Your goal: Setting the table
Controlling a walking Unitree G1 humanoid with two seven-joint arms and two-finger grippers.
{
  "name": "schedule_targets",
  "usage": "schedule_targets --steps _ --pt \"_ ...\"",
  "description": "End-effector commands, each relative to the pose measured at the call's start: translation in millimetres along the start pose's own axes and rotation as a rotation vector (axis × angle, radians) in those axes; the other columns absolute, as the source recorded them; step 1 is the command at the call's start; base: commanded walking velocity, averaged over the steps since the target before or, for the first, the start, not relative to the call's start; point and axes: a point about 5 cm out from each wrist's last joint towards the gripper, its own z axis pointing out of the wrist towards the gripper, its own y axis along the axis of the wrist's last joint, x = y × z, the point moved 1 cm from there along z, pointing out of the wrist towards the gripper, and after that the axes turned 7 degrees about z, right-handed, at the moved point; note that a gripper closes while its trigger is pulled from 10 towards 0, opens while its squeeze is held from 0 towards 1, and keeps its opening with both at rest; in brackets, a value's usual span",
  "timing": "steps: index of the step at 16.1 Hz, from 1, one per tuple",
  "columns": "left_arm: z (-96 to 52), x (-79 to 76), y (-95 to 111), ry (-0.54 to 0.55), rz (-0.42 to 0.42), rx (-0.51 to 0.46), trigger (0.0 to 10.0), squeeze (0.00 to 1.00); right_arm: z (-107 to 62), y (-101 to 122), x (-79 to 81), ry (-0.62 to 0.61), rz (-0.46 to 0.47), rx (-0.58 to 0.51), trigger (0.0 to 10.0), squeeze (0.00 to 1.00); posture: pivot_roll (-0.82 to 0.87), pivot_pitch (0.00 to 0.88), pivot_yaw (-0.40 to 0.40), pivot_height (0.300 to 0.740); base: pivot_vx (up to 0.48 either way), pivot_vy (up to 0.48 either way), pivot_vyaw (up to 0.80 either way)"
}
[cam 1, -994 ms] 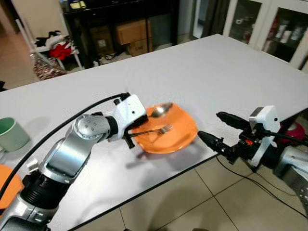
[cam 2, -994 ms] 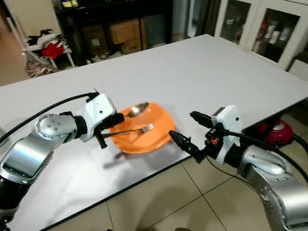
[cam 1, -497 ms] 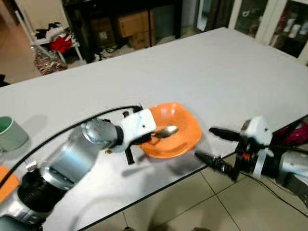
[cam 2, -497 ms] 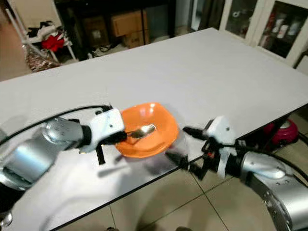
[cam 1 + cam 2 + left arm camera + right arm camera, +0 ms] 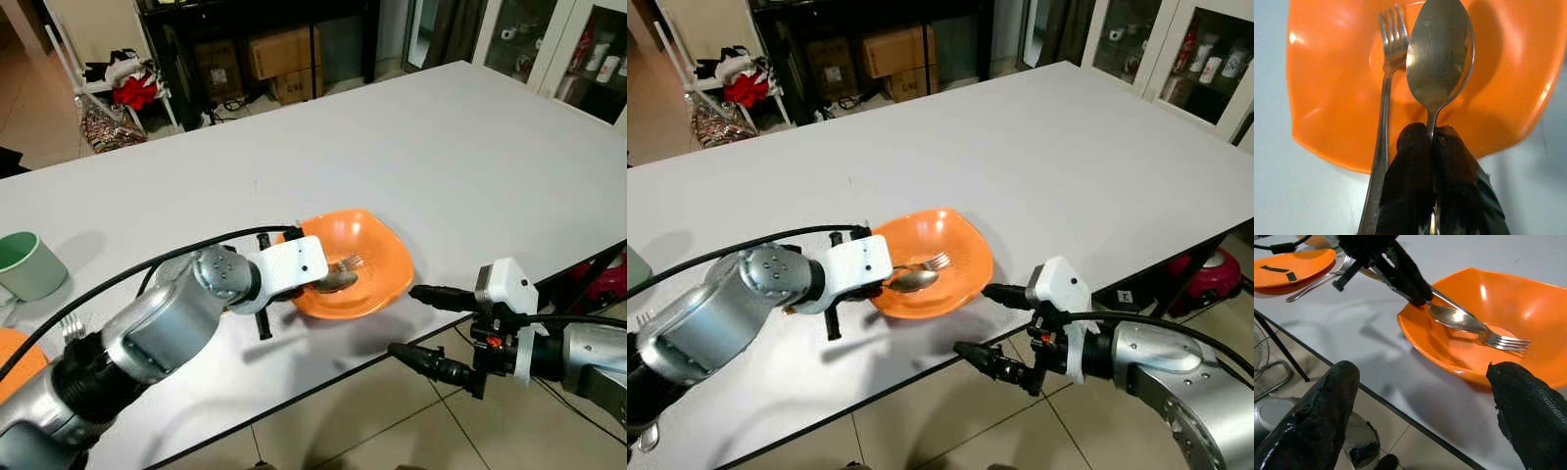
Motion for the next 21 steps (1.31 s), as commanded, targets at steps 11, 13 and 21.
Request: schedule_targets --steps 11,13,21 --pt "9.1 16.9 26.3 0.054 -0.017 -0.098 10.0 0.88 -0.9 6.9 2.7 0.003 -0.024 0.0 10.0 0.0 -0.14 0.0 0.114 0.74 0.0 0.0 0.0" --pt "0.6 22.8 38.4 0.098 -0.117 -0.235 10.0 0.96 -0.7 10.6 1.5 -0.012 -0.014 -0.035 10.0 0.0 -0.13 0.0 0.111 0.74 0.0 0.0 0.0" --pt "-71.4 -10.0 -18.0 0.846 -0.574 -0.431 10.0 0.17 40.8 39.9 -5.1 -0.39 -0.018 -0.381 10.0 0.0 -0.09 0.0 0.049 0.74 0.0 0.0 0.0"
